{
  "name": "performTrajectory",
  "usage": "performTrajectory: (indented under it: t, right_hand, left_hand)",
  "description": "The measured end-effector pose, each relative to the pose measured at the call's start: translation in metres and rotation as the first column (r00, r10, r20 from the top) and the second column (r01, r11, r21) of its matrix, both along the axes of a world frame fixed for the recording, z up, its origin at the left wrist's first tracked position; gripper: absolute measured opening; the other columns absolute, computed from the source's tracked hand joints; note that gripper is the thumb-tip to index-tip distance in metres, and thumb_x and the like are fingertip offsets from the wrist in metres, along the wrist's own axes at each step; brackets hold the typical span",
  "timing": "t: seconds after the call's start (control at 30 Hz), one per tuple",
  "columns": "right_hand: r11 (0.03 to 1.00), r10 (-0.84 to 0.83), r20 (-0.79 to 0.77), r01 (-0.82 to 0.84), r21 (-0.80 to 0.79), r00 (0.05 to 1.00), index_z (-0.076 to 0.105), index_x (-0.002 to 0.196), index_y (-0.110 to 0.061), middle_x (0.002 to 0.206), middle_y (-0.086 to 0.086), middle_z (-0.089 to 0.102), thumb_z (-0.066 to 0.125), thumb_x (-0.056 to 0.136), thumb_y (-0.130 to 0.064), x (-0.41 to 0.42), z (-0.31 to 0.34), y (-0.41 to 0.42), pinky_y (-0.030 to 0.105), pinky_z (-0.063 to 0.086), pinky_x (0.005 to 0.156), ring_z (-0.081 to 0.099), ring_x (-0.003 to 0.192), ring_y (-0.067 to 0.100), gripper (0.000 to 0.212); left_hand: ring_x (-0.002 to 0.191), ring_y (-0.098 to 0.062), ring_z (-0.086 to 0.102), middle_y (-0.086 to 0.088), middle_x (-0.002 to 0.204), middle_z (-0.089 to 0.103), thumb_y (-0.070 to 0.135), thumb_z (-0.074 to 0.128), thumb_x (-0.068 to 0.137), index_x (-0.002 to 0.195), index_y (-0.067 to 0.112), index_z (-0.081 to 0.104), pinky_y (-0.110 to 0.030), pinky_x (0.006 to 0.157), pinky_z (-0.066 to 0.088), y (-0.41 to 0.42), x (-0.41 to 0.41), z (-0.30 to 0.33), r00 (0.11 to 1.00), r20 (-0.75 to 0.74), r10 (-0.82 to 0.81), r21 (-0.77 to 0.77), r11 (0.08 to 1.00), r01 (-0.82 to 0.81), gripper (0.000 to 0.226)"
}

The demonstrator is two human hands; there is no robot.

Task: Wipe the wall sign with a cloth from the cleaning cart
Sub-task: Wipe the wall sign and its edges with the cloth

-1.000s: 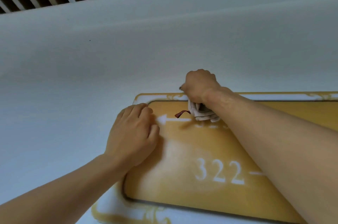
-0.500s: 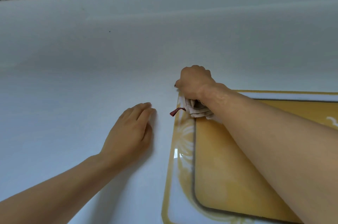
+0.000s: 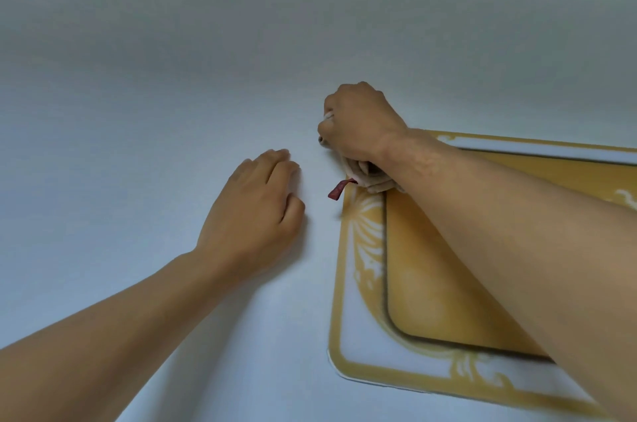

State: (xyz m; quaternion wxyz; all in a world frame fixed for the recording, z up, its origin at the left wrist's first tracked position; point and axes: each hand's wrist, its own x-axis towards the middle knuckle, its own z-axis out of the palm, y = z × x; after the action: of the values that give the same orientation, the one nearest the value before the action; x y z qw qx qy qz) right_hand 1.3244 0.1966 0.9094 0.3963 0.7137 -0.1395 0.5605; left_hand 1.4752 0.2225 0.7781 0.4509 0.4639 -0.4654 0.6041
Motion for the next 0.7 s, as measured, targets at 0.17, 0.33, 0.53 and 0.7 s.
performTrajectory:
  t: [0.17, 0.33, 0.53, 0.7]
  right_hand:
    - [1.000, 0.013, -0.001, -0.013, 0.011, 1.000, 0.071, 0.094, -0.001, 0.094, 0.010, 0.072, 0.052, 0.086, -0.014, -0.001, -0.014, 0.002, 0.042, 0.051, 0.087, 0.061, 0.095, 0.028, 0.025]
    - [1.000, -0.004, -0.036, 0.004, 0.012, 0.999, 0.074, 0.093, -0.003, 0.090, 0.009, 0.075, 0.049, 0.081, -0.014, -0.004, -0.029, 0.002, 0.041, 0.054, 0.082, 0.065, 0.091, 0.028, 0.030]
    - [0.998, -0.057, -0.100, 0.057, 0.002, 0.993, 0.075, 0.089, -0.007, 0.088, 0.008, 0.075, 0.046, 0.080, -0.012, -0.009, -0.053, 0.005, 0.041, 0.052, 0.087, 0.063, 0.095, 0.029, 0.032]
    - [0.998, -0.063, -0.167, 0.064, -0.001, 0.984, 0.076, 0.089, -0.008, 0.087, 0.007, 0.074, 0.045, 0.080, -0.011, -0.015, -0.077, 0.005, 0.040, 0.051, 0.088, 0.061, 0.097, 0.028, 0.032]
  left_hand:
    - [0.152, -0.014, 0.010, 0.000, 0.165, 0.019, 0.032, 0.024, 0.097, 0.149, 0.019, 0.030, -0.039, 0.124, 0.008, -0.004, 0.002, -0.007, 0.997, -0.039, 0.072, 0.083, 0.994, -0.069, 0.054]
    - [0.153, -0.012, -0.004, 0.004, 0.167, 0.001, 0.047, 0.007, 0.094, 0.157, 0.023, 0.010, -0.042, 0.124, -0.001, -0.008, 0.000, -0.015, 0.986, -0.107, 0.130, 0.132, 0.984, -0.116, 0.067]
    - [0.152, -0.016, -0.014, 0.002, 0.167, -0.010, 0.054, 0.001, 0.095, 0.157, 0.026, -0.005, -0.047, 0.123, -0.005, -0.010, -0.002, -0.039, 0.971, -0.136, 0.198, 0.199, 0.965, -0.169, 0.069]
    - [0.151, -0.014, -0.017, 0.005, 0.166, -0.014, 0.055, -0.001, 0.096, 0.157, 0.028, -0.008, -0.046, 0.123, -0.006, -0.006, -0.002, -0.068, 0.965, -0.159, 0.209, 0.219, 0.961, -0.172, 0.067]
